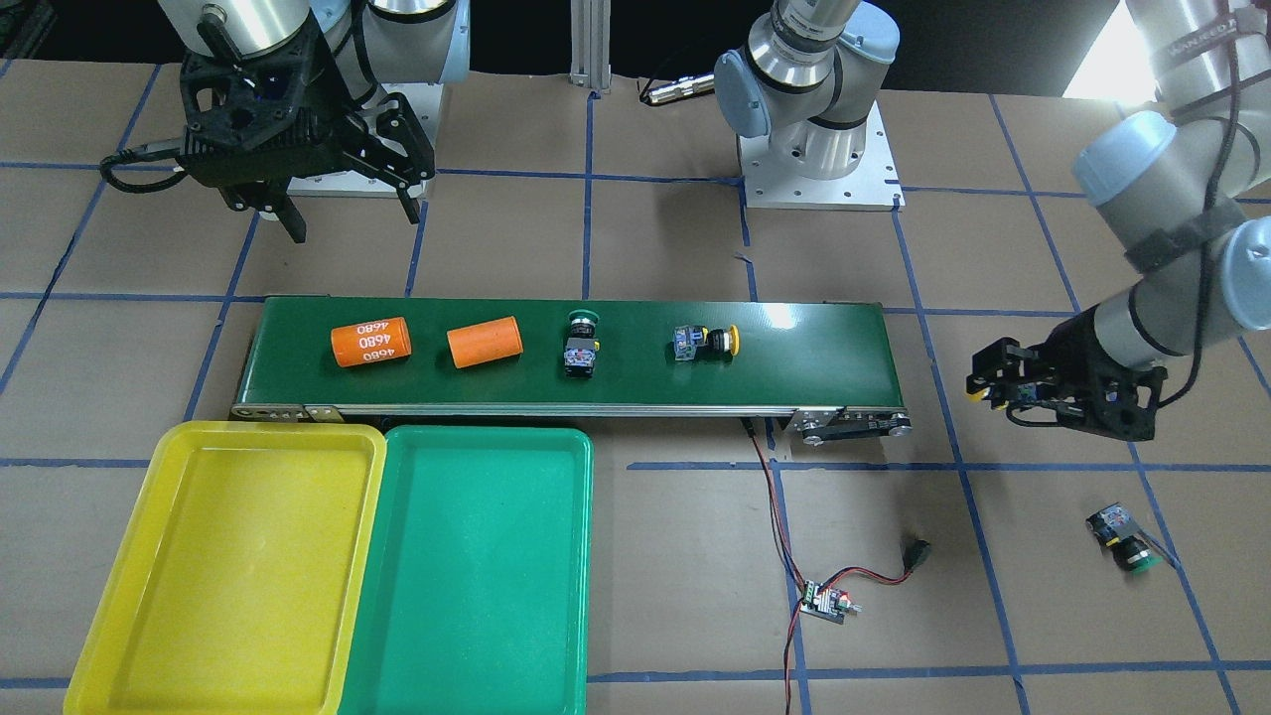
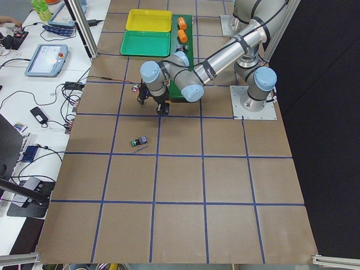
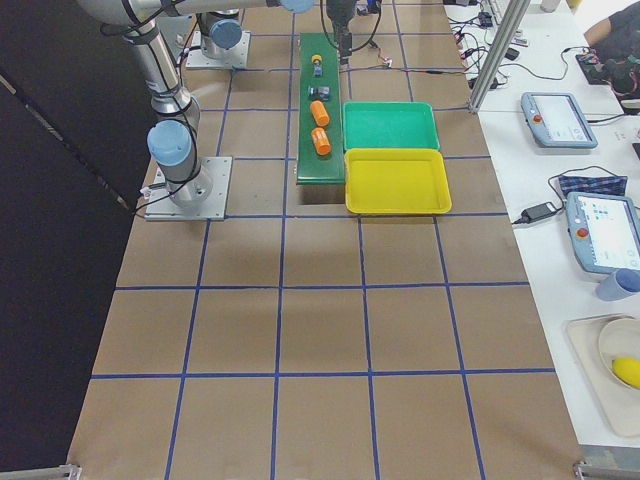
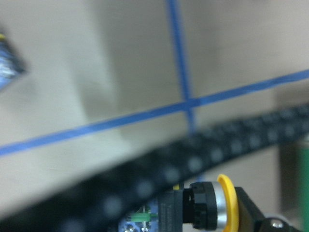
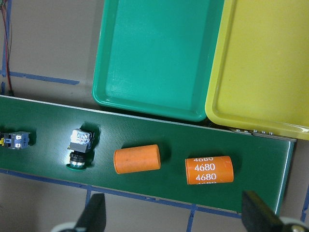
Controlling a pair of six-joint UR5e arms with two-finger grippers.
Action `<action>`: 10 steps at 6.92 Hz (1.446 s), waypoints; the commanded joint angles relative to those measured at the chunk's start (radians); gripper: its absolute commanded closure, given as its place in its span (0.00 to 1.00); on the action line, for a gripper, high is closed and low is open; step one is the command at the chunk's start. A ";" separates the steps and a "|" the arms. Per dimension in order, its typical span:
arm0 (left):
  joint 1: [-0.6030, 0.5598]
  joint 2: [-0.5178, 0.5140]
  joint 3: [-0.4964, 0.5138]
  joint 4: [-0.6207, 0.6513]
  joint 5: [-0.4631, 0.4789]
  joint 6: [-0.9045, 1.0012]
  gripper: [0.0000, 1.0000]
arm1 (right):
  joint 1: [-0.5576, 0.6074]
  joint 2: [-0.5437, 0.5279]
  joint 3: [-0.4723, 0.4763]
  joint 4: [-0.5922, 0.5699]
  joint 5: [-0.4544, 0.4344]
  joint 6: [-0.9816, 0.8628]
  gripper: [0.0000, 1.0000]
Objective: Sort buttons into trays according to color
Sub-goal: 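Place the second yellow-capped button on the conveyor and release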
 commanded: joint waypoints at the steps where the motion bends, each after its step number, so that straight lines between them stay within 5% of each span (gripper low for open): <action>1: -0.216 0.097 -0.087 0.005 -0.002 -0.351 0.98 | -0.001 0.001 0.002 0.000 0.000 0.000 0.00; 5: -0.367 0.086 -0.182 0.144 -0.003 -0.550 0.98 | -0.001 0.001 0.000 0.000 0.000 -0.001 0.00; 6: -0.369 0.079 -0.214 0.215 -0.002 -0.557 0.39 | -0.001 -0.001 0.000 0.000 0.000 -0.001 0.00; 7: -0.372 0.080 -0.218 0.245 -0.005 -0.576 0.00 | -0.001 0.001 0.000 0.000 0.000 -0.001 0.00; 10: -0.334 0.103 -0.122 0.188 0.009 -0.539 0.00 | -0.001 0.001 0.002 0.000 0.000 -0.001 0.00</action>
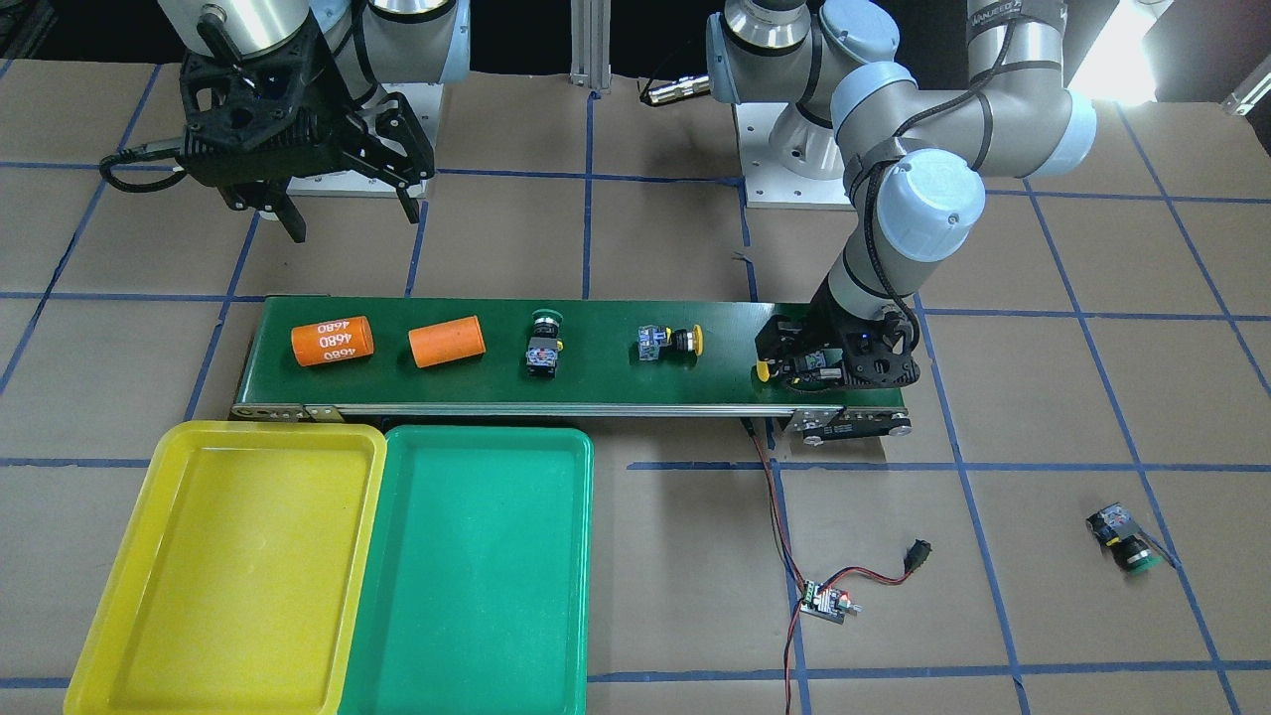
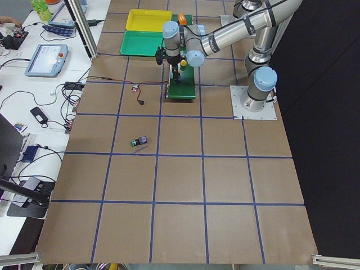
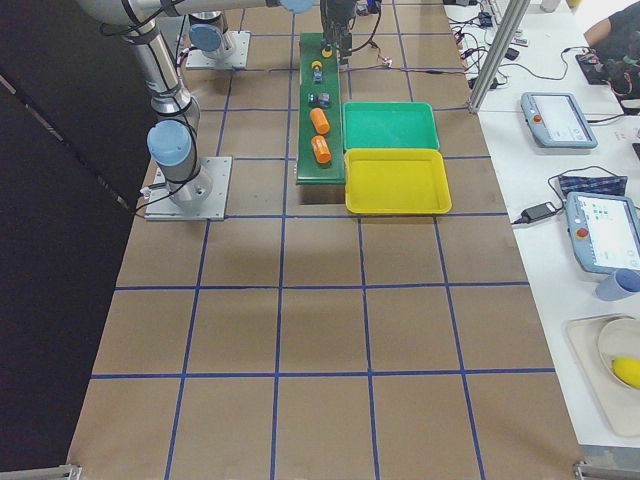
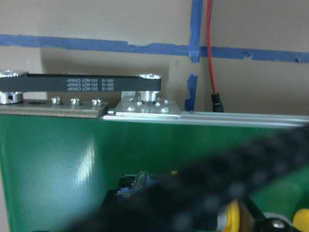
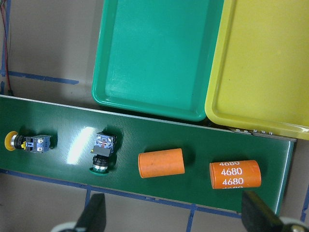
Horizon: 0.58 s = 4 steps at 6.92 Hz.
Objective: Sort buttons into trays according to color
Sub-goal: 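Place the second yellow-capped button on the conveyor and release, then grasp the last green button with left gripper while right gripper lowers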
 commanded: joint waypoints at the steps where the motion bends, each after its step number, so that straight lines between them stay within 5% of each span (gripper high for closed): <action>1: 0.102 -0.038 0.175 -0.098 0.002 0.095 0.00 | 0.000 0.001 0.000 0.000 0.000 0.000 0.00; 4: 0.275 -0.242 0.397 -0.094 0.006 0.318 0.00 | 0.000 0.001 0.000 0.000 0.000 0.000 0.00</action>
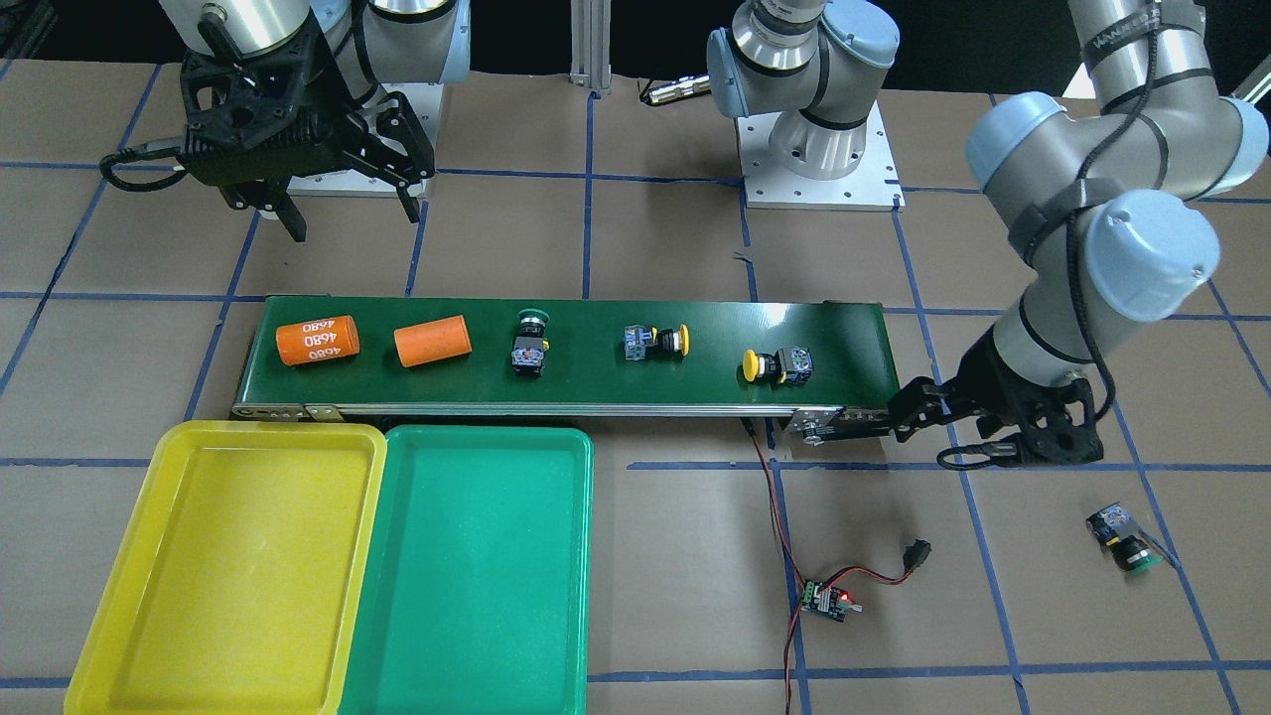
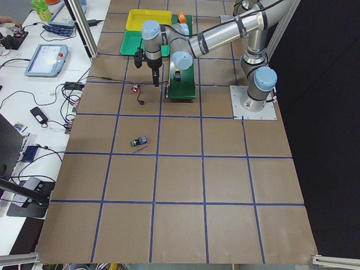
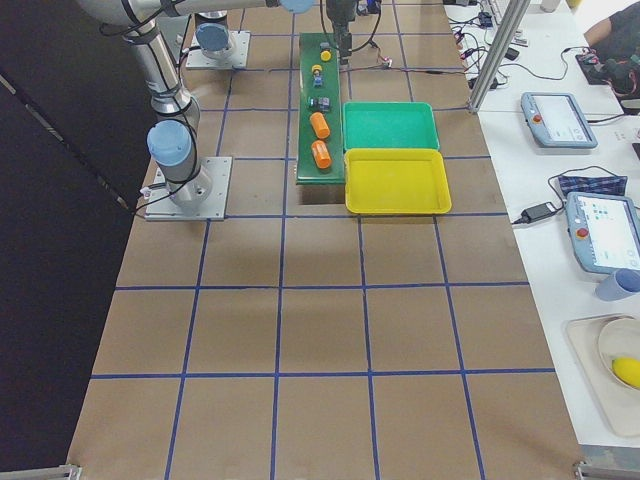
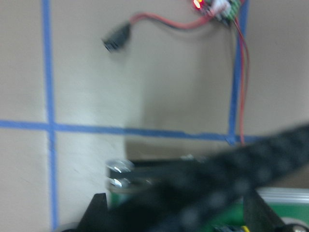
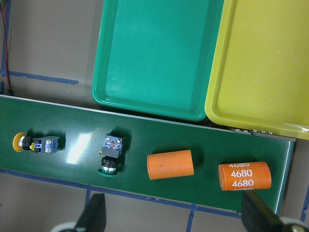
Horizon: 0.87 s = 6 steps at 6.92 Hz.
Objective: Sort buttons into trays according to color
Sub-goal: 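Grasp the last green button with left gripper while right gripper lowers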
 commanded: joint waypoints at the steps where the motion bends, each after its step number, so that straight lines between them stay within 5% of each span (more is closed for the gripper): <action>1: 0.148 -0.144 0.151 0.008 0.012 0.112 0.00 | 0.000 0.001 0.000 0.000 0.000 0.000 0.00; 6: 0.293 -0.351 0.221 0.208 0.047 0.293 0.00 | -0.002 0.009 0.009 -0.006 -0.043 0.006 0.00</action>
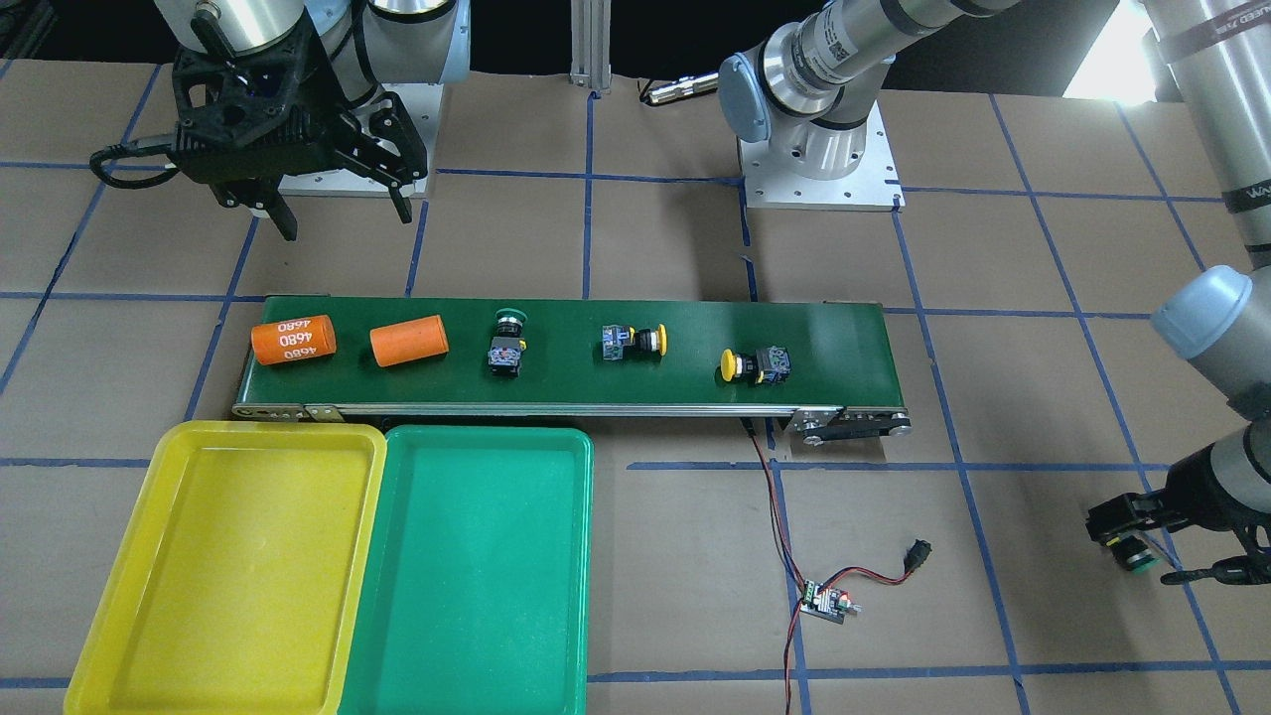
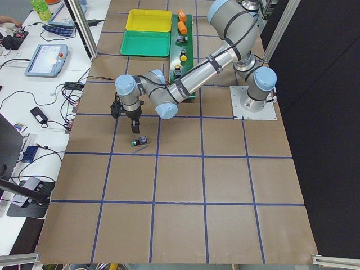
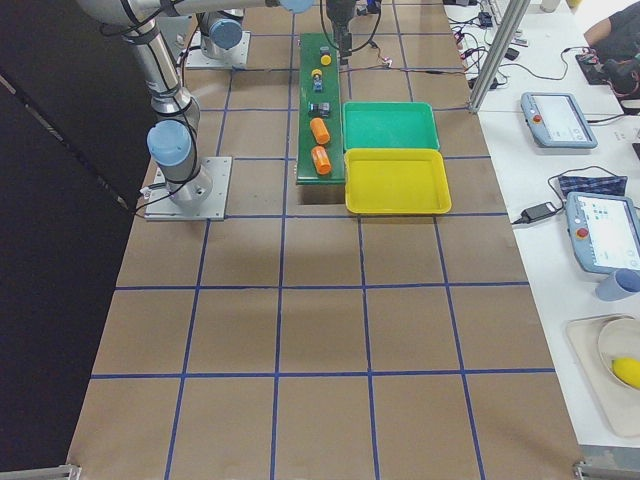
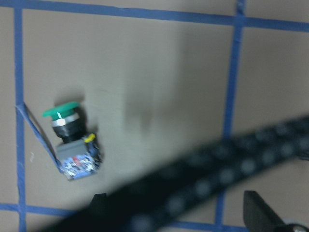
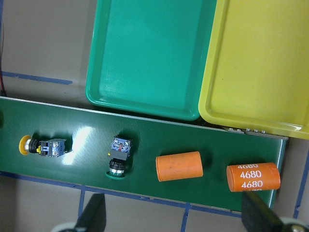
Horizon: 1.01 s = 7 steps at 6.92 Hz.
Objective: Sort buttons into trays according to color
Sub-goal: 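Grasp the last green button with left gripper while right gripper lowers, then lower the green button onto the belt with left while right grasps a belt button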
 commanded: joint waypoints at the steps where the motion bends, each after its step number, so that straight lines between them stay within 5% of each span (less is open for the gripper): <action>1: 0.029 -0.041 -0.013 0.069 -0.001 0.060 0.00 | 0.001 0.034 0.023 -0.011 -0.039 -0.008 0.00; 3: 0.029 -0.053 -0.024 0.069 -0.001 0.053 0.00 | 0.001 0.145 0.093 -0.028 -0.089 0.021 0.00; 5: 0.033 -0.062 -0.026 0.069 0.002 0.074 0.07 | 0.000 0.142 0.252 -0.203 -0.092 0.072 0.00; 6: 0.047 -0.072 -0.027 0.067 -0.002 0.099 0.19 | 0.001 0.121 0.314 -0.259 -0.090 0.101 0.00; 7: 0.049 -0.070 -0.027 0.059 0.001 0.103 0.49 | 0.001 0.105 0.357 -0.281 -0.090 0.107 0.00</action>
